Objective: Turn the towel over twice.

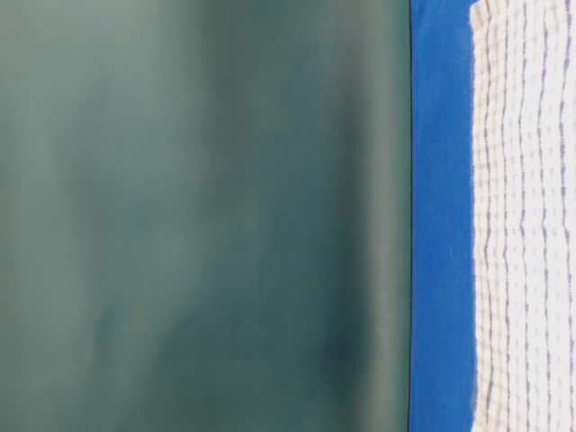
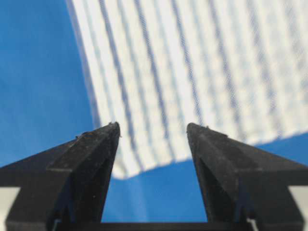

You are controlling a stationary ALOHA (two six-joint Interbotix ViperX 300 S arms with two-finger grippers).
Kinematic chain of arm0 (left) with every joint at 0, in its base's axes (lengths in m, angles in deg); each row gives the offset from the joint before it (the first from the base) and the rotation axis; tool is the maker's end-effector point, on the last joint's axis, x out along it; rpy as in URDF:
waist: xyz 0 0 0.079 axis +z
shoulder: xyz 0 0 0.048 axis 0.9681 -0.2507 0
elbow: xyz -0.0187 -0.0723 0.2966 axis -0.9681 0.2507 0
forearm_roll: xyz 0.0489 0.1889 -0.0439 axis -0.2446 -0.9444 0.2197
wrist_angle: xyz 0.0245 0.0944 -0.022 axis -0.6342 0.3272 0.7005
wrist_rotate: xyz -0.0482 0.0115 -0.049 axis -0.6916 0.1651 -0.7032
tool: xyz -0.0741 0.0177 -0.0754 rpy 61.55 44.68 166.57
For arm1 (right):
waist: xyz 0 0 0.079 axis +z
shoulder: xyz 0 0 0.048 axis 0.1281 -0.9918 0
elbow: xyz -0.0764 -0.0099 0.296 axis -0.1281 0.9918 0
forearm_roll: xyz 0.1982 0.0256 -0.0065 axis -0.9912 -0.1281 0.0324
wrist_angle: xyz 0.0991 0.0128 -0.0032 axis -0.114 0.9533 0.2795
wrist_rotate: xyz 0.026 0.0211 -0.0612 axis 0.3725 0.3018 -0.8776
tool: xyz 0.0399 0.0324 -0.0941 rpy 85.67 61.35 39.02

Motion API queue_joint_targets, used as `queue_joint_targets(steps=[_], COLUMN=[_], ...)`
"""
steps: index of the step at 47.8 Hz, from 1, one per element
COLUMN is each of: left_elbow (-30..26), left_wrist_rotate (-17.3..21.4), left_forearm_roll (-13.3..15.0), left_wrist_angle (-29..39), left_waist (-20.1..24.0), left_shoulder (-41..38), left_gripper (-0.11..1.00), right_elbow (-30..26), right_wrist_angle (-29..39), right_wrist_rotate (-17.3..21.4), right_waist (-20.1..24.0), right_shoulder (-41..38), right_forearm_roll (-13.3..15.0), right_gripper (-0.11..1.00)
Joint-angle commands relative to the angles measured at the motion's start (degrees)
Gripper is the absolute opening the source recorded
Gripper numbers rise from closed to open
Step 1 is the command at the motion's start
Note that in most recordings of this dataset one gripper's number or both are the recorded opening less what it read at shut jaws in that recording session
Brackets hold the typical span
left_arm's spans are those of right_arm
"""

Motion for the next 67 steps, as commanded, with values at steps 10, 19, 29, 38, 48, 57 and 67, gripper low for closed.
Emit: queue_joint_targets(steps=[10, 19, 29, 38, 48, 57, 67], left_elbow=[-1.41, -0.09, 1.76, 4.75, 5.01, 5.01, 5.98], left_wrist_rotate=[3.87, 9.67, 11.43, 11.25, 11.43, 11.43, 11.60], left_forearm_roll=[-0.09, 0.00, 0.00, 0.00, 0.00, 0.00, 0.00], left_wrist_angle=[0.44, 0.09, -1.23, -5.10, -5.80, -5.63, -1.85], left_waist=[8.09, 14.24, 20.48, 22.94, 22.94, 22.94, 24.17], left_shoulder=[12.66, 20.39, 27.25, 29.62, 29.53, 29.88, 35.07], left_gripper=[0.78, 0.78, 0.78, 0.78, 0.78, 0.78, 0.77], right_elbow=[-1.32, 0.18, 2.64, 5.80, 5.80, 5.80, 6.68], right_wrist_angle=[5.98, 7.73, 9.76, 9.93, 9.84, 9.84, 10.81], right_wrist_rotate=[-0.18, -0.26, -0.97, -0.44, -0.35, -0.35, -0.88], right_waist=[-1.41, -3.16, -4.22, -6.15, -6.42, -6.42, -6.42], right_shoulder=[12.83, 22.32, 31.64, 34.45, 34.01, 34.10, 36.91], right_forearm_roll=[14.41, 21.53, 27.69, 27.95, 27.86, 27.77, 27.25], right_gripper=[0.64, 0.64, 0.64, 0.64, 0.64, 0.64, 0.64])
